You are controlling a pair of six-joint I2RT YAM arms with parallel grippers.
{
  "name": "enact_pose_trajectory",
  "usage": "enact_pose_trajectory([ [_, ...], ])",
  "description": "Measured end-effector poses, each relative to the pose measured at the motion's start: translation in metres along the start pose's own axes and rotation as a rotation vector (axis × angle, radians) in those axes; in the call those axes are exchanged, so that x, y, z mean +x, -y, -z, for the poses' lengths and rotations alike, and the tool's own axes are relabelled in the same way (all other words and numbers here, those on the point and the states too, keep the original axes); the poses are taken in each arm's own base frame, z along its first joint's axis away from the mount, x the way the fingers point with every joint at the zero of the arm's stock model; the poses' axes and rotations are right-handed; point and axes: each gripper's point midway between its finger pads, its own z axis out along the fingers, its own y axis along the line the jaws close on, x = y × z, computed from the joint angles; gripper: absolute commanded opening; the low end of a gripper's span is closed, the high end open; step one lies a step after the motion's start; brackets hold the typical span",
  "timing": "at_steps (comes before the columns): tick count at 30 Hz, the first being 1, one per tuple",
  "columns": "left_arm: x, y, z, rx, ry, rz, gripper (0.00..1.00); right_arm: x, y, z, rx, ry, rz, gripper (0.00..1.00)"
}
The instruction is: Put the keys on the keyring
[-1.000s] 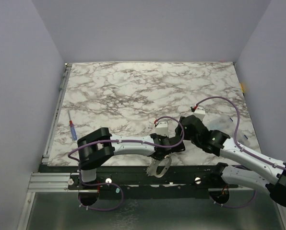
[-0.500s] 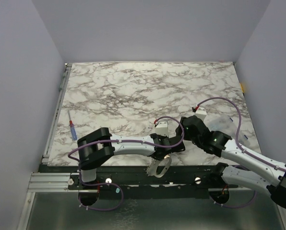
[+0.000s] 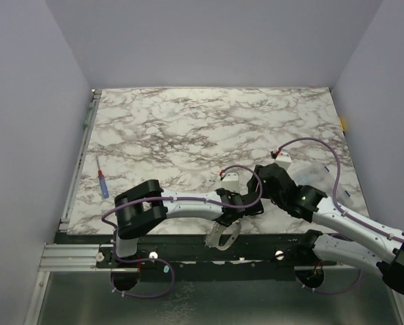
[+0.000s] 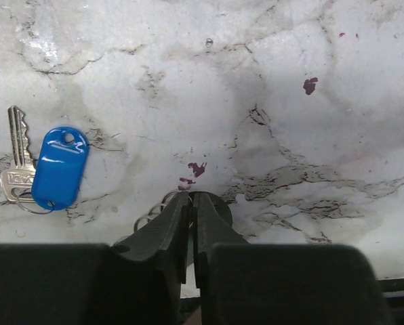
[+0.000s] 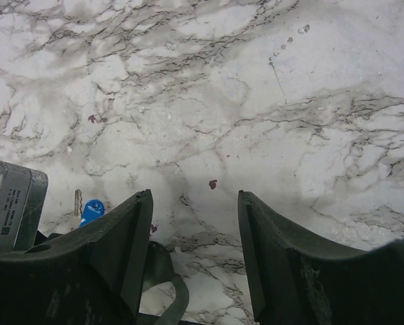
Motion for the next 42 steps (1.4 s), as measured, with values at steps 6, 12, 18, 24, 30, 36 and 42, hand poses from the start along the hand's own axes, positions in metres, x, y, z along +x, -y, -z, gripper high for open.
enact_pose_trajectory([
  [6, 0.000, 0.003, 0.001, 0.002, -0.007, 0.000, 0.00, -0.001, 0.000, -0.001, -0.003, 0.004, -0.004, 0.61],
  [12, 0.000, 0.003, 0.001, 0.001, -0.007, -0.008, 0.00, 0.000, 0.000, -0.001, -0.002, 0.004, 0.001, 0.60],
  [18, -0.011, 0.005, 0.016, 0.036, 0.006, -0.042, 0.00, -0.009, -0.004, 0.002, -0.030, 0.035, 0.008, 0.60],
  [24, -0.042, 0.005, 0.049, 0.158, 0.038, -0.012, 0.00, -0.020, -0.012, 0.004, -0.059, 0.068, 0.022, 0.59],
  [30, -0.075, 0.000, 0.070, 0.270, 0.052, 0.059, 0.00, -0.035, -0.020, 0.009, -0.102, 0.122, 0.061, 0.59],
  [36, -0.100, -0.008, 0.085, 0.393, 0.017, 0.095, 0.00, -0.064, -0.047, 0.032, -0.269, 0.234, 0.137, 0.61],
  [42, -0.113, -0.014, 0.094, 0.500, -0.054, 0.069, 0.00, -0.079, -0.090, 0.076, -0.601, 0.377, 0.251, 0.61],
])
